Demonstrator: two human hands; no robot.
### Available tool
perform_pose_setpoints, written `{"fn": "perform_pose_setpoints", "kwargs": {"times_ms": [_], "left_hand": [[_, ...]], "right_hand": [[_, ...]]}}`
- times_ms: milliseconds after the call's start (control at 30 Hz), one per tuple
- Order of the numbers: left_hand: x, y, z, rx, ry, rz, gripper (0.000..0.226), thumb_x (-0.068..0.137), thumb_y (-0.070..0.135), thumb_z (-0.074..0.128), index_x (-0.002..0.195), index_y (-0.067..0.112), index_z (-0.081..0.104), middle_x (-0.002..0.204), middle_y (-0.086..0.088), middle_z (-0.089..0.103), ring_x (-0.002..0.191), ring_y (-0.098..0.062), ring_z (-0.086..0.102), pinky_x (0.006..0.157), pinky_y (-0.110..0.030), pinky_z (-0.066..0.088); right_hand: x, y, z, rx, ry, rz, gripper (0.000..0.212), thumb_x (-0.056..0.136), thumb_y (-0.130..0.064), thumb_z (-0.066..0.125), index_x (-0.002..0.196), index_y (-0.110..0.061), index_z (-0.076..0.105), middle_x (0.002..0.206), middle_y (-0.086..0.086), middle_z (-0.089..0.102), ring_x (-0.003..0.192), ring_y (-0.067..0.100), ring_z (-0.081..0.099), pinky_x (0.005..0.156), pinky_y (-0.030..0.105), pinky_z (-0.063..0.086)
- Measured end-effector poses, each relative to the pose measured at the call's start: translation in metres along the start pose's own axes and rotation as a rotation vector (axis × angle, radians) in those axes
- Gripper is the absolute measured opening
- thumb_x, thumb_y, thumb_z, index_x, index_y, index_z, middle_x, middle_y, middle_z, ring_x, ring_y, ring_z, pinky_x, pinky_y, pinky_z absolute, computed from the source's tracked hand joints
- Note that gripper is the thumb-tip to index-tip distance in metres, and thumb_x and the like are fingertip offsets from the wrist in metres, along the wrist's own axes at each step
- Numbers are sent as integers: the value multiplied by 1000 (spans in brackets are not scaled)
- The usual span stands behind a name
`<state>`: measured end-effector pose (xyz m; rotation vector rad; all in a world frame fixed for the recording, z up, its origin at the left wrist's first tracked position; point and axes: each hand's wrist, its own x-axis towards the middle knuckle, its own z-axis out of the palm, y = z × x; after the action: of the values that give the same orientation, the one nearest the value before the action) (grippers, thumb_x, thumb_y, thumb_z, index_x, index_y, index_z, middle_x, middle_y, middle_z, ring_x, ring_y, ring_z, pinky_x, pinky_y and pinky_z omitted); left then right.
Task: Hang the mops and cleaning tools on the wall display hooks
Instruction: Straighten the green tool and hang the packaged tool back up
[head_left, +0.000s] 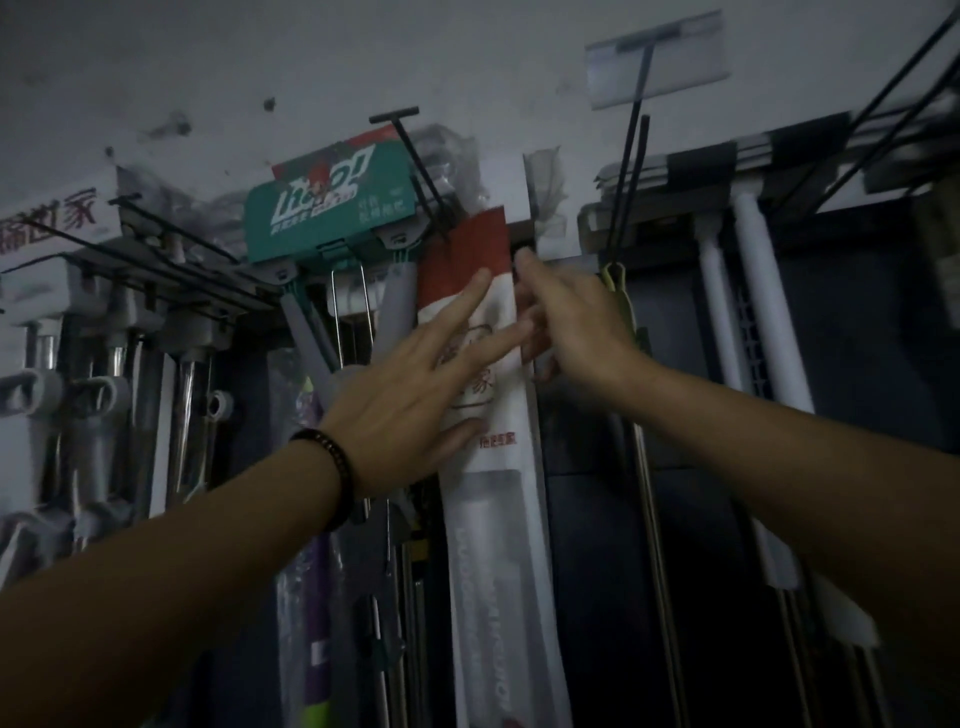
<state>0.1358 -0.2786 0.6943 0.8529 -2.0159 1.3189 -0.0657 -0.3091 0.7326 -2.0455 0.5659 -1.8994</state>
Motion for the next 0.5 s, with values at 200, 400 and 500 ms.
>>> {"fn": "perform_pose_setpoints", "kwargs": {"times_ms": [200, 400, 500], "left_hand": [[5, 10, 20, -286, -71, -325, 110, 91, 41, 68, 164, 29, -13, 167, 8, -36, 161, -19, -2, 123, -36, 32], [21, 13, 38, -305, -149, -391, 112, 89, 33, 64, 163, 19, -18, 168, -3, -34, 160, -24, -15, 130, -45, 21], [28, 7, 48, -297, -175, -401, 113, 88, 34, 67, 163, 19, -17, 168, -2, -32, 160, -22, -15, 130, -46, 21]], "right_hand": [[6, -4, 1, -283, -5, -50, 33, 99, -41, 70, 88, -11, 76, 79, 2, 79, 65, 12, 77, 50, 31, 61], [21, 11, 9, -513, 74, -32, 26, 97, -40, 73, 84, -18, 74, 81, -1, 78, 74, 9, 77, 72, 38, 67], [31, 19, 9, -568, 77, 0, 23, 99, -39, 71, 82, -23, 69, 84, -3, 76, 78, 10, 76, 73, 37, 67]]}}
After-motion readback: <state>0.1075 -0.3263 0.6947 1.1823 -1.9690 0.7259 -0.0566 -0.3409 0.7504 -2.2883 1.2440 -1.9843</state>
